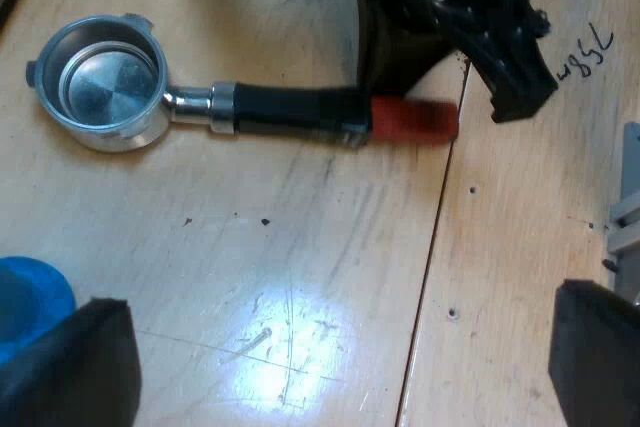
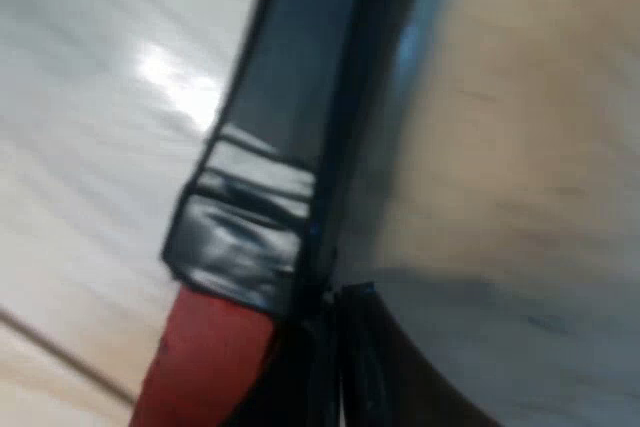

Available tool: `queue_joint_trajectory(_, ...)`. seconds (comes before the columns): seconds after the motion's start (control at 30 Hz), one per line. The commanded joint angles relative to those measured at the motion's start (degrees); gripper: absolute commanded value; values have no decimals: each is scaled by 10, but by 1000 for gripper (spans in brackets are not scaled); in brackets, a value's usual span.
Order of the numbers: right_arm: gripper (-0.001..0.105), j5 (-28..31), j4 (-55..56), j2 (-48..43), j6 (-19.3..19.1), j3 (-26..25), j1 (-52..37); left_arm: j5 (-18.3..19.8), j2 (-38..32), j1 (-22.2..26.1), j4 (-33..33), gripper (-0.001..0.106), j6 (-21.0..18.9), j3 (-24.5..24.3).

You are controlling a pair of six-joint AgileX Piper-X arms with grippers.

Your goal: Put the handle in the coffee machine

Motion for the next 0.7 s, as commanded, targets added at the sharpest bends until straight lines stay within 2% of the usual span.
queue_joint_trajectory(0.03, 0, -16, -34, 3, 26, 1, 11, -5, 0, 21, 3, 83, 2, -2)
queue_joint_trajectory(0.23, 0, -48, -59, 25, 36, 1, 12, -5, 0, 54, 3, 83, 2, -2)
queue_joint_trajectory(0.3, 0, -64, -77, 54, 56, -7, 17, -5, 0, 54, 6, 83, 2, -2)
queue_joint_trajectory(0.6, 0, -64, -141, 86, 83, -28, 40, -8, 0, 54, 34, 83, 3, -3)
queue_joint_trajectory(0.63, 0, -64, -154, 105, 100, -44, 49, -13, 0, 54, 37, 83, 3, -5)
queue_joint_trajectory(0.7, 0, -64, -163, 113, 100, -54, 53, -20, 0, 54, 45, 83, 10, -11)
